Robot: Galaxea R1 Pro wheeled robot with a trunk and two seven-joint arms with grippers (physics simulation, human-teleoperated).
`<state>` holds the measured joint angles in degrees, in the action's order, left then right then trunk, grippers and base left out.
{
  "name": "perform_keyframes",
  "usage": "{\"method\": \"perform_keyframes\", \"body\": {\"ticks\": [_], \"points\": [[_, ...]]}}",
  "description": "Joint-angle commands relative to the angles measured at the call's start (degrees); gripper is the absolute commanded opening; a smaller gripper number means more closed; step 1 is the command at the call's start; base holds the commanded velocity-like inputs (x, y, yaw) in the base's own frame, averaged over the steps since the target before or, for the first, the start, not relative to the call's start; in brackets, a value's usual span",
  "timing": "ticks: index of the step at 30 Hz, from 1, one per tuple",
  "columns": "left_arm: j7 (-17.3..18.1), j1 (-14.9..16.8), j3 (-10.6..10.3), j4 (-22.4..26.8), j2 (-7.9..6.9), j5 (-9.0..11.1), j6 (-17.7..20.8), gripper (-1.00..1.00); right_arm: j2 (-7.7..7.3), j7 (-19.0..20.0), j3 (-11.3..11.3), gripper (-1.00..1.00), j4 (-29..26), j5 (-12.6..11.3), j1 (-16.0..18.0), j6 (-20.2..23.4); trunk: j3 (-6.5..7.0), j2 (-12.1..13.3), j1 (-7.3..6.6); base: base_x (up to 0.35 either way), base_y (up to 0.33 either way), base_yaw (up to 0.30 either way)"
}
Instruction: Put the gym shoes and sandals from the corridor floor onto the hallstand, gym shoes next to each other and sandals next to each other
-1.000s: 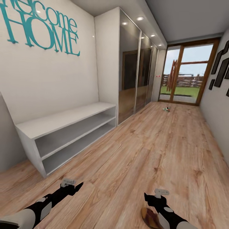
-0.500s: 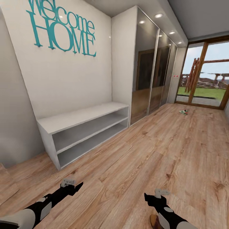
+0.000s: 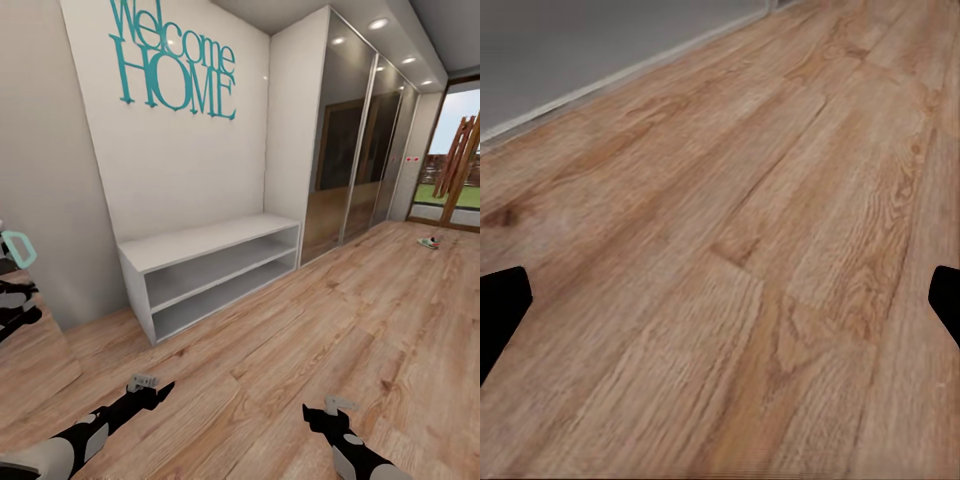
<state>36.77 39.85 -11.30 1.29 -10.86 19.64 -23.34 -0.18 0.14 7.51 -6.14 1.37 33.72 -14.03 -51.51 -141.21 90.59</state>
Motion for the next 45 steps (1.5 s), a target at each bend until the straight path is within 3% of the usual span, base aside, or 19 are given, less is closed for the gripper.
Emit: {"method": "perform_keyframes", "body": {"ticks": [1, 17, 32, 45], "points": [[0.14, 0.05, -0.48, -0.07, -0.01, 0.49, -0.22, 1.00, 0.00, 0.00, 0.31, 1.00, 0.04, 0.14, 0.03, -0.22, -0.06, -0.03, -0.01, 0.000, 0.000, 0.290], [0.14, 0.05, -0.48, -0.06, 0.05, 0.49, -0.22, 1.00, -0.06, -0.02, 0.40, 1.00, -0.01, 0.13, 0.03, -0.21, -0.06, -0.03, -0.01, -0.064, -0.059, 0.282], [0.15, 0.05, -0.48, -0.06, 0.05, 0.49, -0.22, 1.00, -0.09, -0.04, 0.40, 1.00, -0.01, 0.13, 0.03, -0.22, -0.06, -0.03, -0.01, -0.243, -0.223, 0.013], [0.21, 0.05, -0.48, -0.07, 0.05, 0.49, -0.22, 1.00, -0.09, -0.06, 0.40, 1.00, 0.00, 0.13, 0.03, -0.21, -0.06, -0.03, -0.01, -0.012, -0.152, 0.000]]}}
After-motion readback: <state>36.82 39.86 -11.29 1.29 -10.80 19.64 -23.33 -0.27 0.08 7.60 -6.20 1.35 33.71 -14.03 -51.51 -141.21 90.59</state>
